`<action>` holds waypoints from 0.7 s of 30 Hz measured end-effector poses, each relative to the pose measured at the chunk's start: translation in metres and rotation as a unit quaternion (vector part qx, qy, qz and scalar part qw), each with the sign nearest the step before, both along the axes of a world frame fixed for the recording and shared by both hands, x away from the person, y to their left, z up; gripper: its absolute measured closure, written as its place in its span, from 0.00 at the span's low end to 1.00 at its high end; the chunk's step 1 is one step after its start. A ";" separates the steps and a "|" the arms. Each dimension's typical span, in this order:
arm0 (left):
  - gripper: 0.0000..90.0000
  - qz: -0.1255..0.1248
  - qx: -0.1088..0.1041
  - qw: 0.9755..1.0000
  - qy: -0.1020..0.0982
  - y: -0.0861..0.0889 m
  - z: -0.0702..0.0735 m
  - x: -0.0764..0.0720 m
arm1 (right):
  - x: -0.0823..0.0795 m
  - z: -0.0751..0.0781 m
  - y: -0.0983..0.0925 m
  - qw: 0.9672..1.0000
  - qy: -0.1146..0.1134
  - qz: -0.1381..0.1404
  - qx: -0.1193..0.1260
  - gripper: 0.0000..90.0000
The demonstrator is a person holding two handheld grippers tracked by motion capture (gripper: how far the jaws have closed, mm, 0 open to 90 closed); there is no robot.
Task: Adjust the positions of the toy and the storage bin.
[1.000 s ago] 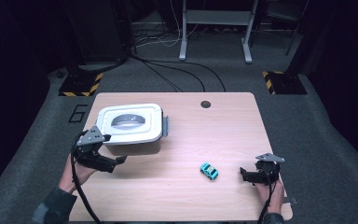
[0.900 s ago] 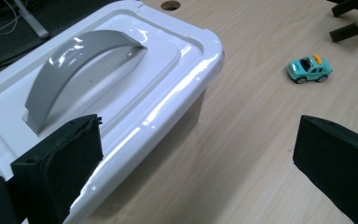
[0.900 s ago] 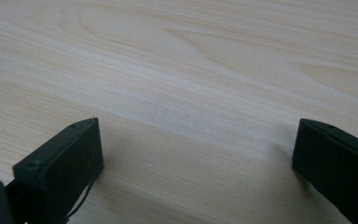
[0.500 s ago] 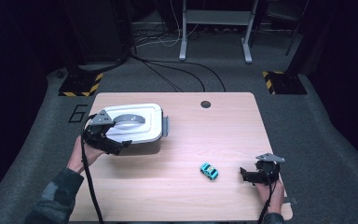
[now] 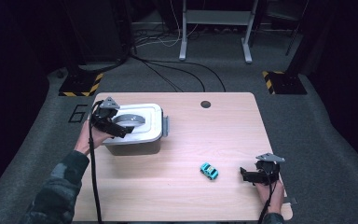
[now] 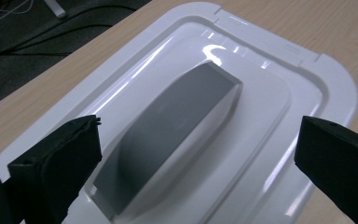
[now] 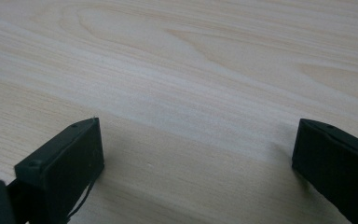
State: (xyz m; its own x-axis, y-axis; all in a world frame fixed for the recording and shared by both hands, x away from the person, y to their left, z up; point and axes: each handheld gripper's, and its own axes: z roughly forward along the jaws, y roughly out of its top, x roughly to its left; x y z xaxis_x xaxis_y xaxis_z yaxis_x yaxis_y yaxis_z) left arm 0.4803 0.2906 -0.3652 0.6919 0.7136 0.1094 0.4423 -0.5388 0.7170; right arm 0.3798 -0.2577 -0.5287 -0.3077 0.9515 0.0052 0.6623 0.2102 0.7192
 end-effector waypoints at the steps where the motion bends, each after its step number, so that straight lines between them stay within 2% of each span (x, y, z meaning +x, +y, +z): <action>1: 0.08 -0.003 -0.002 1.000 0.000 0.000 -0.001 0.002 | 0.000 0.000 0.000 1.000 0.000 0.000 0.000 0.02; 3: 0.16 -0.001 -0.002 1.000 0.002 0.000 -0.002 0.004 | 0.000 0.000 0.000 1.000 0.000 0.000 0.001 0.02; 5: 0.19 -0.003 -0.001 1.000 0.004 0.001 -0.004 0.008 | 0.000 0.000 0.000 1.000 0.000 0.001 0.000 0.02; 8: 0.37 0.003 0.004 1.000 0.004 0.001 -0.005 0.013 | 0.000 0.000 0.000 1.000 0.000 0.000 -0.001 0.02; 11: 0.42 0.003 0.009 1.000 0.002 0.000 -0.006 0.013 | 0.000 0.000 0.000 1.000 -0.001 -0.001 -0.001 0.02; 12: 0.43 0.003 0.019 1.000 -0.002 -0.001 -0.005 0.013 | 0.000 0.000 0.000 1.000 -0.001 -0.001 -0.002 0.02; 16: 0.49 -0.003 0.034 0.999 -0.008 -0.004 -0.004 0.012 | 0.000 0.000 0.000 1.000 -0.001 0.001 0.001 0.02; 21: 0.54 -0.010 0.043 0.999 -0.004 -0.008 -0.004 0.010 | 0.000 0.000 0.000 1.000 -0.001 0.000 0.000 0.02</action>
State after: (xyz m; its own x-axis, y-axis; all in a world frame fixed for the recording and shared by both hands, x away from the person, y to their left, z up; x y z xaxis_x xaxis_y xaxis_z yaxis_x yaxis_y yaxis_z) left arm 0.4905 0.2825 -0.3693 0.7051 0.6872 0.1747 0.4250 -0.6068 0.6717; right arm 0.3796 -0.2575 -0.5286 -0.3084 0.9512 0.0039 0.6604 0.2111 0.7207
